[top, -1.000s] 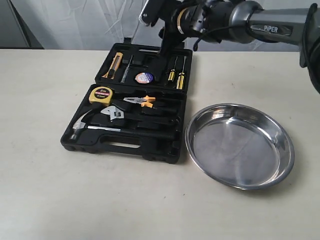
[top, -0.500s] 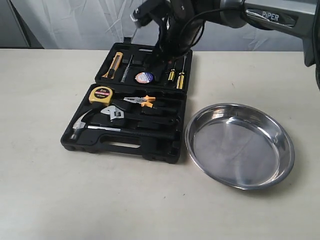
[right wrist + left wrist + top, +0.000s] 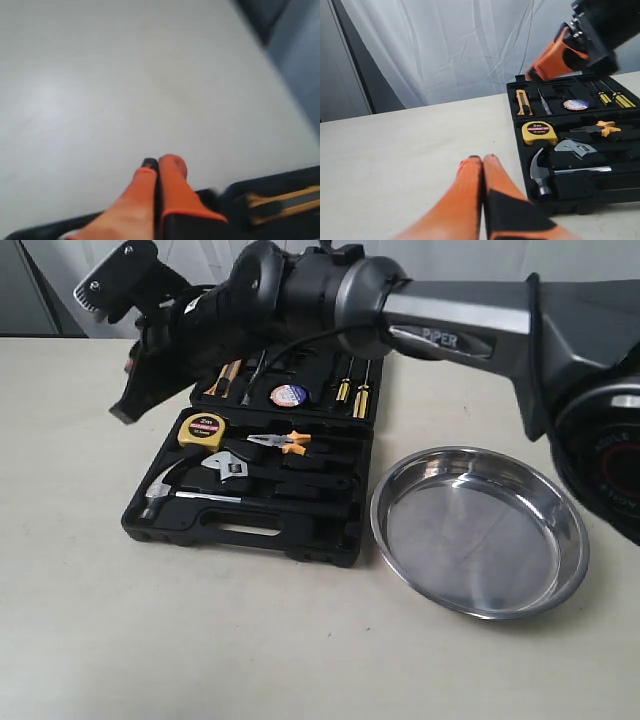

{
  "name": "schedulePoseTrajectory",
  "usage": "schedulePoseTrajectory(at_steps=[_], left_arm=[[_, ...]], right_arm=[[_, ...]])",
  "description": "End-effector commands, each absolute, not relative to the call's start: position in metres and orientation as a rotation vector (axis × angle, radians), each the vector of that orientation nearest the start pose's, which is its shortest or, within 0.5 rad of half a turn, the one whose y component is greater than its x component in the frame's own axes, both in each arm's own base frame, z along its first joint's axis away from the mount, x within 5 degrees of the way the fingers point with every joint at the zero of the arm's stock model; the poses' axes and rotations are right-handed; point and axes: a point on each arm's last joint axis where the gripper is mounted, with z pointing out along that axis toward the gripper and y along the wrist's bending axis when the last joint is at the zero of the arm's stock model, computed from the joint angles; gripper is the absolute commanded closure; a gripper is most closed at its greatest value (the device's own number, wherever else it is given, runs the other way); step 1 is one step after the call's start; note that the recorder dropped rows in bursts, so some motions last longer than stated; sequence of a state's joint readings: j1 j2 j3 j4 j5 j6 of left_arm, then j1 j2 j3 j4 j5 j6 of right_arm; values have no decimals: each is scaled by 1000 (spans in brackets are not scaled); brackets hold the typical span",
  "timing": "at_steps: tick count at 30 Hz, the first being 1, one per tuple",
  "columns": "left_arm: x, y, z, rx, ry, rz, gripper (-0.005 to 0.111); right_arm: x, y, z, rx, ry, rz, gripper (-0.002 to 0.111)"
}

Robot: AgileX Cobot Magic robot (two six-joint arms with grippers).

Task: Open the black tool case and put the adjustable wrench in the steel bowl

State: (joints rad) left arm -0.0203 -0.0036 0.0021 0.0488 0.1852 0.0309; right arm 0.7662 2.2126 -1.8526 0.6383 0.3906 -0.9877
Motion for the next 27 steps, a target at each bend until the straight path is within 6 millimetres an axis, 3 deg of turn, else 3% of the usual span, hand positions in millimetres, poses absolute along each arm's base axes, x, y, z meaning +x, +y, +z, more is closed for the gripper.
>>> schedulePoseTrajectory(at_steps=[1, 7, 10, 15, 23, 25, 27], left_arm=[[56, 0, 197, 75, 1662, 49, 106], [56, 0, 197, 75, 1662, 49, 106], [56, 0, 197, 75, 1662, 49, 106], [56, 0, 197, 75, 1662, 49, 106], [56, 0, 197, 75, 1662, 49, 106], [56, 0, 197, 75, 1662, 49, 106], [56, 0, 197, 75, 1662, 49, 106]], right_arm=[[393, 371, 228, -1087, 1598, 245, 108], [429, 316, 206, -993, 1898, 353, 108], [435, 291, 199, -990, 2070, 385, 108], [431, 261, 191, -1024, 2340, 271, 108], [396, 250, 182, -1249, 2682, 291, 108], [382, 258, 183, -1374, 2709, 421, 108], [368, 277, 186, -1509, 2597, 645, 108]])
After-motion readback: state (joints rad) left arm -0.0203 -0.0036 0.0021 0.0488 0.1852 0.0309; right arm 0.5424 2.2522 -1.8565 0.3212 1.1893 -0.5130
